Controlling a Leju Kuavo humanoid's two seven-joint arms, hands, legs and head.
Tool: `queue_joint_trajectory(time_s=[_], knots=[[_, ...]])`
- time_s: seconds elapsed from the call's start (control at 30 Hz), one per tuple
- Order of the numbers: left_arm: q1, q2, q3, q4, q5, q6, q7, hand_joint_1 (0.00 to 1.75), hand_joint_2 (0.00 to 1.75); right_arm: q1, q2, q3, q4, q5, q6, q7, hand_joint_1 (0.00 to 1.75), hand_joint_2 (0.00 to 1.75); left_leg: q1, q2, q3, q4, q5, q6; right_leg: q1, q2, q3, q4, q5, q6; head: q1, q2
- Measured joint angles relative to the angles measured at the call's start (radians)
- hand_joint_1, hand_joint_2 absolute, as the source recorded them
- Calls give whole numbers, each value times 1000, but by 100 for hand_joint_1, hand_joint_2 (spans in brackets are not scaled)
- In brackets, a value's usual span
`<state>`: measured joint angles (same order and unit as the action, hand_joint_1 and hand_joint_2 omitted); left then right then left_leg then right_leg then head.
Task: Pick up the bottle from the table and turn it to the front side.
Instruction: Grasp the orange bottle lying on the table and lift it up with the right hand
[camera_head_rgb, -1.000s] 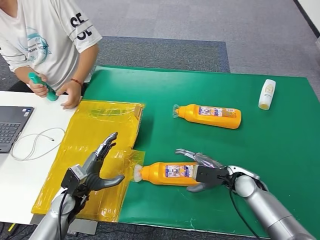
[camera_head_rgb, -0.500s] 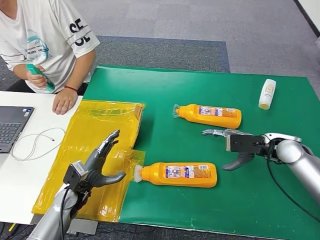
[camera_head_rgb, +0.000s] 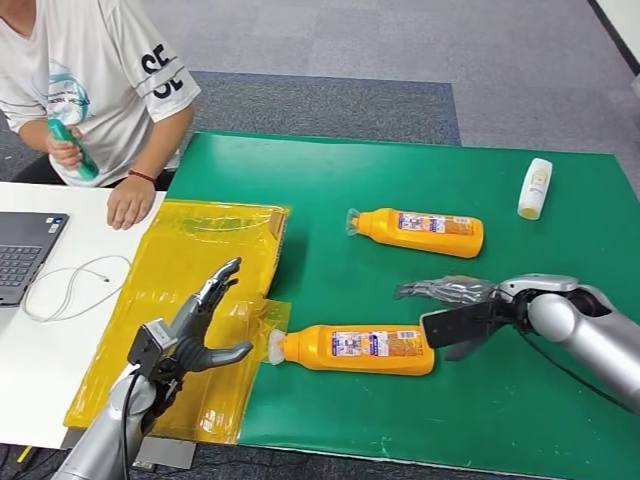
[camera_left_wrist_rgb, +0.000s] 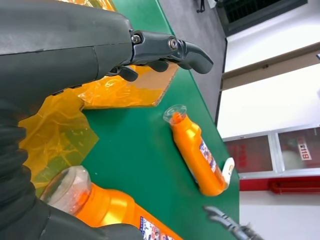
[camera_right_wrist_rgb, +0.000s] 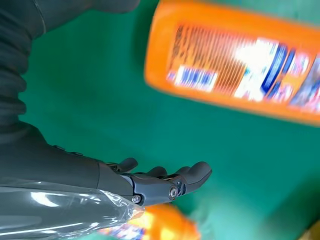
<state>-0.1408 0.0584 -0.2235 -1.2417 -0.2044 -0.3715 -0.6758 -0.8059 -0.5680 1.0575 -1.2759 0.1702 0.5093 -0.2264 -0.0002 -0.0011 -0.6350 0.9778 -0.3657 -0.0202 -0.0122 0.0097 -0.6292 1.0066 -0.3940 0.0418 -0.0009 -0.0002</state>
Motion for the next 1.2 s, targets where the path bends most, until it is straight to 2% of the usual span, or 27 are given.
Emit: queue_joint_trajectory(time_s=[0.33,0.57,0.8,0.97,1.2], knots=[[-2,0,0,0,-2,-2,0,0,175,21,3,100,-4,-34,-57,11,0,175,0,0,0,0,0,0,0,0,0,0,0,0,0,0],[-11,-3,0,8,-2,-5,0,0,175,29,4,107,21,-91,-41,16,0,175,0,0,0,0,0,0,0,0,0,0,0,0,0,0],[-20,-10,0,15,-2,-9,-4,0,175,70,30,103,60,-131,-47,18,0,175,0,0,0,0,0,0,0,0,0,0,0,0,0,0],[-24,-15,-4,20,-2,-5,-8,0,175,116,73,79,100,-119,-99,19,0,175,0,0,0,0,0,0,0,0,0,0,0,0,0,0],[-6,-20,-4,21,-2,5,-7,0,175,204,158,37,112,14,-224,62,0,175,1,1,1,0,-1,-1,1,1,0,0,-1,-2,0,0]])
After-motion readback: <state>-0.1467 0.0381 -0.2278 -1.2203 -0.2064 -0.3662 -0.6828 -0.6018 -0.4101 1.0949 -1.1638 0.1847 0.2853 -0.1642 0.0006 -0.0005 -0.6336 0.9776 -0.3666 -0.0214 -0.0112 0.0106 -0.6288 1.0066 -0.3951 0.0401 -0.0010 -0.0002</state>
